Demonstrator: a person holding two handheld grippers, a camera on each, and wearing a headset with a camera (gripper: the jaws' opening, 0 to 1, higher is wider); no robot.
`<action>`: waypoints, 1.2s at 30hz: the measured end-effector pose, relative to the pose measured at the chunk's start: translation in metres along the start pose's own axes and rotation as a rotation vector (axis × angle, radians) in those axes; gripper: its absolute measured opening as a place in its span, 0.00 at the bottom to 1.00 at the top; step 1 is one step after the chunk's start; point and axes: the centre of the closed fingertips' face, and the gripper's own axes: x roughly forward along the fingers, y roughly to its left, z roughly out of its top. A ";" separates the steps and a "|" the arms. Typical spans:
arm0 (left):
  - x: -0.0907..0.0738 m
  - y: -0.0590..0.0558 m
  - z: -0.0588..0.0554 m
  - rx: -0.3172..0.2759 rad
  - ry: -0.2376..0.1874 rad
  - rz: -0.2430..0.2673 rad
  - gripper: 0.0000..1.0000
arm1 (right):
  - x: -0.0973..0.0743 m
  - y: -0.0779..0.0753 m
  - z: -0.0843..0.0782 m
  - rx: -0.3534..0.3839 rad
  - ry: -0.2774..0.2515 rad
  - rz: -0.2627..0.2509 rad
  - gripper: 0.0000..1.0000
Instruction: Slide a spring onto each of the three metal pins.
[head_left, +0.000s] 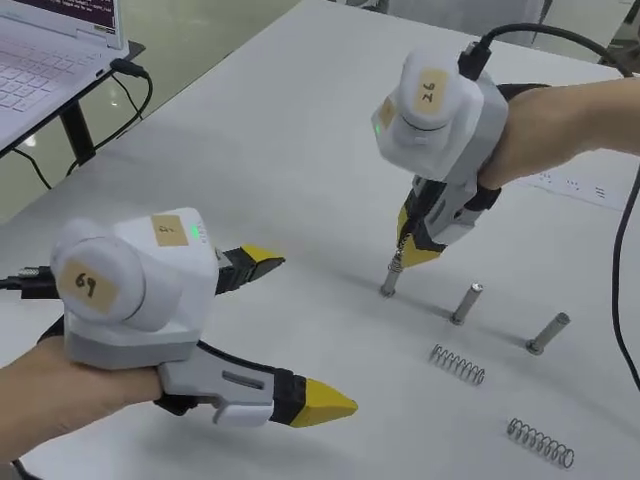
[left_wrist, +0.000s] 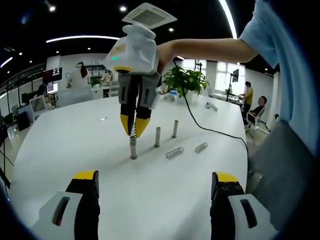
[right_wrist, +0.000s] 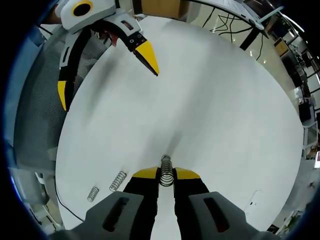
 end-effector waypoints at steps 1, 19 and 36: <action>0.000 0.000 0.000 0.002 0.000 0.001 0.90 | 0.001 0.000 0.000 -0.011 0.004 0.000 0.08; -0.001 0.002 0.003 0.001 -0.008 0.005 0.90 | 0.022 0.005 0.000 -0.025 0.051 0.024 0.08; -0.002 0.004 0.001 0.000 -0.005 0.006 0.89 | 0.029 0.012 0.000 -0.028 0.076 0.038 0.08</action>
